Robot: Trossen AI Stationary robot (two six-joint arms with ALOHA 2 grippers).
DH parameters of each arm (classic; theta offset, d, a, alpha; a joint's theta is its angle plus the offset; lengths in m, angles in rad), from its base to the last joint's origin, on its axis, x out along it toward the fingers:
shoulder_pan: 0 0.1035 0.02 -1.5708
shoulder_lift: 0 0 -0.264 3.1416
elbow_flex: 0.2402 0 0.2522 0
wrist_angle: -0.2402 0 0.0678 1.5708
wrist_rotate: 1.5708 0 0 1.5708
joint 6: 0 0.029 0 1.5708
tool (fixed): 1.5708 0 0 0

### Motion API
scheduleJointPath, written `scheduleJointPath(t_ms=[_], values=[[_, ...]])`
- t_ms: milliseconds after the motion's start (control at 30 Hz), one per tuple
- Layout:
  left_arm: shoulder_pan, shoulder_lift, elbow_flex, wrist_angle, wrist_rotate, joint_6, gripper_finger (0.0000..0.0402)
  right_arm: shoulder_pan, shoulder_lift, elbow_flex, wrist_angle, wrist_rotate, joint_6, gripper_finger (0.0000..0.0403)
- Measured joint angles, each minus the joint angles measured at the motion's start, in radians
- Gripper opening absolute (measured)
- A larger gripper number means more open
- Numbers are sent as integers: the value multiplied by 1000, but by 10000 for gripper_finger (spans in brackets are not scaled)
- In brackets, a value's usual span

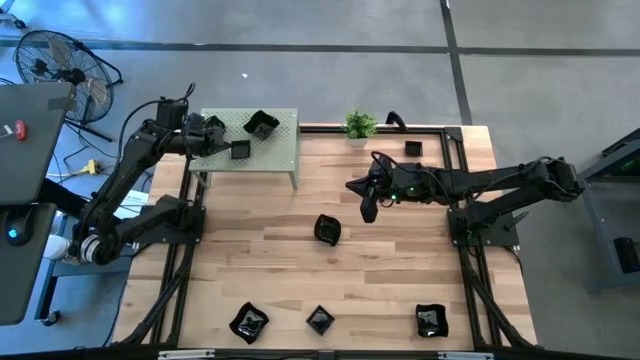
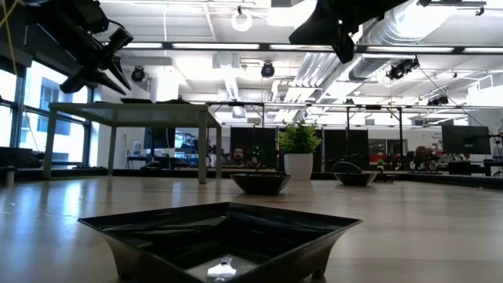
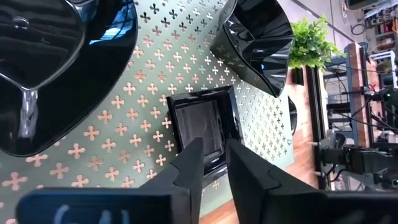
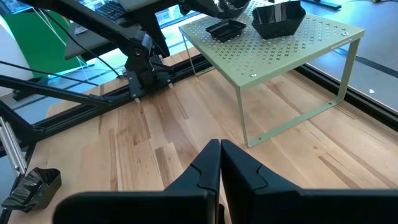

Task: Pick & Place Mini shaped plates
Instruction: Stack the black distorted square plate on top of the stacked black distorted square plate on the shelf

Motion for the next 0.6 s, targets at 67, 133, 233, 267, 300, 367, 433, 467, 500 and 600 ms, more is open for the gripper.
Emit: scheduleJointPath(t_ms=[67, 133, 233, 267, 300, 367, 433, 467, 500, 600], values=[[0, -2, 0, 0, 0, 1, 72, 0, 0, 0, 0, 0, 0, 8], [0, -4, 7, -3, -1, 8, 73, 0, 0, 0, 0, 0, 2, 7], [0, -21, 39, -4, -7, 66, 71, 0, 0, 0, 0, 0, 2, 7], [0, -31, 53, -3, -10, 89, 67, 0, 0, 0, 0, 0, 3, 7], [0, -42, 67, -4, -13, 111, 61, 0, 0, 0, 0, 0, 3, 7], [0, -69, 88, -8, -25, 138, 43, 1, 0, 0, 0, -2, 3, 6], [0, -110, 95, -6, -36, 145, 21, 1, -3, 0, -12, -12, 3, 3], [0, -130, 95, -8, -42, 150, 11, 1, -7, 0, -22, -20, 4, 2], [0, -154, 95, -10, -47, 164, 6, 1, -12, 0, -34, -24, 8, 2], [0, -231, 95, -30, -70, 213, 7, 1, -33, 0, -81, -29, 38, 3]])
